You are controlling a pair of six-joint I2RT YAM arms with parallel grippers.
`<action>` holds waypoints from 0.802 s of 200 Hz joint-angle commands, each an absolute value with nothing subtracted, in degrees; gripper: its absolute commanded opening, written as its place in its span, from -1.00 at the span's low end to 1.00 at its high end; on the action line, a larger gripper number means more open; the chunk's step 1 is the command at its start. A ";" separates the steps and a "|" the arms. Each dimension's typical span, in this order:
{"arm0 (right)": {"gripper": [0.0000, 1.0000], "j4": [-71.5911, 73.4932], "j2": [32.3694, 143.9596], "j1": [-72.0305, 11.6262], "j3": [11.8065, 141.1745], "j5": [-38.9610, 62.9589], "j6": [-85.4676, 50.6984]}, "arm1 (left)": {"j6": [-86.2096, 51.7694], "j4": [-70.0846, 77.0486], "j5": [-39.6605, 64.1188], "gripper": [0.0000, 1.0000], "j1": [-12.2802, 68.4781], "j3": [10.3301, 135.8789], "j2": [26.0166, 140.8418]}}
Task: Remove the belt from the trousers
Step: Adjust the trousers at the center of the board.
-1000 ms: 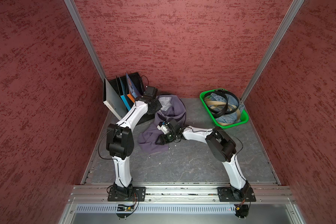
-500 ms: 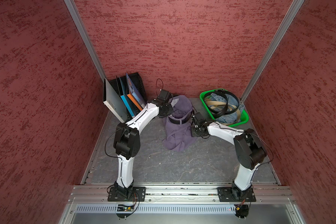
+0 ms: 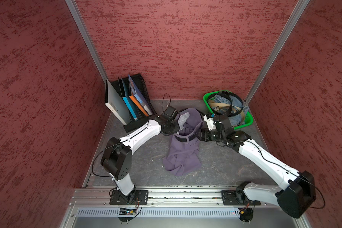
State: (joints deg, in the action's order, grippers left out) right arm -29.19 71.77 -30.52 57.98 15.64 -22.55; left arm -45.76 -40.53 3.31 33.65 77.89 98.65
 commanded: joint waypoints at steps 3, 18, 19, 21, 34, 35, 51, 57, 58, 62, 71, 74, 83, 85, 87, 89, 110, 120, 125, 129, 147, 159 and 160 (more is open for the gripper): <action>0.33 -34.58 74.18 -31.55 59.17 21.60 -22.10 | -52.50 -31.47 7.86 -1.00 32.87 71.44 101.26; 0.32 -38.48 73.37 -31.56 60.05 21.03 -20.71 | -54.96 -29.16 8.75 -1.00 32.79 69.35 101.94; 0.33 -38.75 73.33 -31.56 60.13 20.80 -20.64 | -55.16 -29.04 8.77 -1.00 32.79 69.30 101.99; 0.33 -39.39 73.18 -31.55 60.16 20.36 -20.30 | -55.47 -28.86 8.85 -1.00 32.78 69.16 102.09; 0.33 -43.89 72.25 -30.57 61.28 15.66 -19.21 | -57.03 -28.16 8.59 -1.00 32.62 68.48 102.26; 0.34 -44.09 72.16 -30.40 61.31 15.48 -19.18 | -57.12 -28.10 8.52 -1.00 32.57 68.39 102.33; 0.36 -46.52 71.06 -25.96 61.47 11.00 -21.22 | -58.80 -27.54 8.21 -1.00 31.74 67.57 102.47; 0.35 -47.74 71.57 -24.75 61.99 8.40 -21.78 | -59.43 -27.44 7.88 -1.00 31.45 67.30 102.46; 0.35 -47.82 71.73 -24.59 62.11 7.94 -21.88 | -59.60 -27.43 7.81 -1.00 31.46 67.18 102.47; 0.34 -48.79 72.50 -24.11 62.57 6.12 -22.24 | -60.24 -27.30 7.55 -1.00 31.24 66.91 102.38; 0.34 -50.23 74.80 -23.57 63.54 0.72 -22.67 | -61.74 -26.06 7.31 -1.00 31.05 65.97 102.19; 0.33 -50.36 75.66 -23.56 63.88 -0.55 -22.68 | -62.35 -25.43 7.23 -1.00 31.07 65.46 102.17; 0.33 -50.23 78.30 -23.17 64.41 -4.01 -23.57 | -64.74 -23.39 6.51 -1.00 31.07 63.88 101.75; 0.33 -49.98 78.83 -22.93 64.42 -4.69 -24.02 | -65.29 -22.63 6.42 -1.00 31.08 63.34 101.64; 0.33 -49.74 79.36 -22.63 64.38 -5.28 -24.29 | -65.63 -21.83 6.35 -1.00 31.11 62.86 101.50; 0.33 -49.11 79.87 -22.44 64.24 -5.65 -24.57 | -66.20 -20.73 6.33 -1.00 31.11 62.19 101.38; 0.33 -39.44 86.92 -18.99 63.19 -3.02 -25.83 | -69.25 -12.43 3.80 -1.00 31.77 58.46 99.95; 0.33 -33.61 90.05 -17.67 63.49 -0.09 -25.88 | -69.05 -12.32 1.61 -1.00 32.33 59.12 99.67; 0.33 -30.98 91.60 -17.26 64.15 0.86 -25.93 | -68.64 -12.72 0.74 -1.00 32.58 59.81 99.73; 0.33 -28.97 92.80 -16.96 64.86 1.69 -25.66 | -68.02 -13.05 0.28 -1.00 32.74 60.64 100.02; 0.33 -25.74 101.21 -15.12 72.33 4.19 -25.20 | -65.96 -16.10 0.50 -1.00 33.02 65.32 102.49; 0.31 -26.52 107.92 -13.48 79.70 5.60 -25.21 | -65.02 -16.21 1.33 -1.00 33.22 67.28 104.26; 0.31 -26.66 108.45 -13.33 80.28 5.61 -25.22 | -64.98 -16.23 1.41 -1.00 33.27 67.44 104.42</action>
